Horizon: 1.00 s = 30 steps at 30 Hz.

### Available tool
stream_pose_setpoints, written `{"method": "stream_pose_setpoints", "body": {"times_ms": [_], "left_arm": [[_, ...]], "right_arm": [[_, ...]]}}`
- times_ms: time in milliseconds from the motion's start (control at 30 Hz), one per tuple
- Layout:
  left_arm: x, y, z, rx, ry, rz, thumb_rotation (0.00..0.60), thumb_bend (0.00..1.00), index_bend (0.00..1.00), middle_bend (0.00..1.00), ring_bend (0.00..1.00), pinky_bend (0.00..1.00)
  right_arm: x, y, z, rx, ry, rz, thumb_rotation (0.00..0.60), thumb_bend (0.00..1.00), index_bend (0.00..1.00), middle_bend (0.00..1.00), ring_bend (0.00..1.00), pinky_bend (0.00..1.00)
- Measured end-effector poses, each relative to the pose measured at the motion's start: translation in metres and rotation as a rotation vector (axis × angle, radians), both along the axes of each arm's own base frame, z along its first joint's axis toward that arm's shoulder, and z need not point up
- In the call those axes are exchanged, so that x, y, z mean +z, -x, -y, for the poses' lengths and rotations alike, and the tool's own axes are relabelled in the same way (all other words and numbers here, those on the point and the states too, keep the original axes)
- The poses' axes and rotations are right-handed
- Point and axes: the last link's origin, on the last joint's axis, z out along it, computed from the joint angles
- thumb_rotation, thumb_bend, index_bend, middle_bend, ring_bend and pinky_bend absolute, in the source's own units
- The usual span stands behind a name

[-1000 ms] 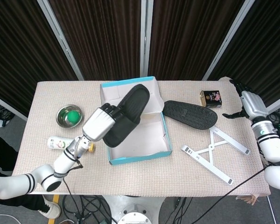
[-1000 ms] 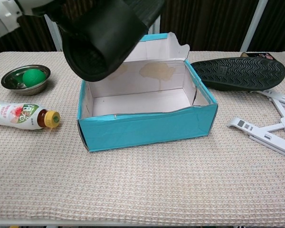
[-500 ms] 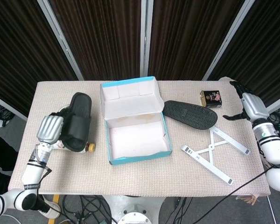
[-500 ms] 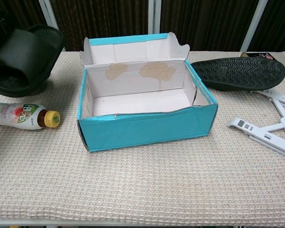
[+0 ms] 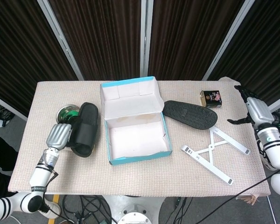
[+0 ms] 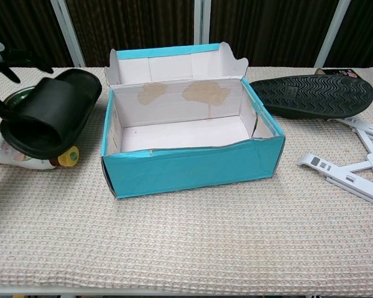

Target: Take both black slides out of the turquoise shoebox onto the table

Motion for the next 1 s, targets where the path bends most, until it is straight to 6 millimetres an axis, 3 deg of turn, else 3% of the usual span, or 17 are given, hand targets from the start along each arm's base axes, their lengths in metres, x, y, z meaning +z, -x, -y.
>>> {"method": "stream_pose_setpoints", "body": {"times_ms": [233, 467, 700, 833, 1000], "left_arm": [[0.018, 0.003, 0.005, 0.016, -0.044, 0.011, 0.6, 0.0, 0.1, 0.03, 0.0, 0.11], [0.06, 0.03, 0.021, 0.059, -0.204, -0.026, 0.6, 0.0, 0.17, 0.17, 0.04, 0.12], [0.103, 0.081, 0.078, 0.168, -0.356, -0.166, 0.6, 0.0, 0.18, 0.18, 0.05, 0.12], [0.109, 0.1, 0.119, 0.201, -0.368, -0.219, 0.6, 0.0, 0.18, 0.18, 0.05, 0.12], [0.112, 0.11, 0.163, 0.235, -0.365, -0.24, 0.6, 0.0, 0.18, 0.18, 0.05, 0.12]], "right_arm": [[-0.001, 0.01, -0.016, 0.011, -0.009, -0.014, 0.6, 0.02, 0.0, 0.0, 0.0, 0.0], [-0.007, 0.016, -0.047, 0.105, 0.003, -0.038, 0.6, 0.1, 0.0, 0.0, 0.0, 0.0], [-0.014, 0.032, -0.103, 0.198, 0.08, -0.009, 0.6, 0.1, 0.0, 0.0, 0.0, 0.0], [-0.021, 0.046, -0.141, 0.197, 0.128, 0.006, 0.6, 0.1, 0.0, 0.0, 0.0, 0.0], [-0.026, 0.057, -0.176, 0.159, 0.143, 0.009, 0.6, 0.1, 0.0, 0.0, 0.0, 0.0]]}}
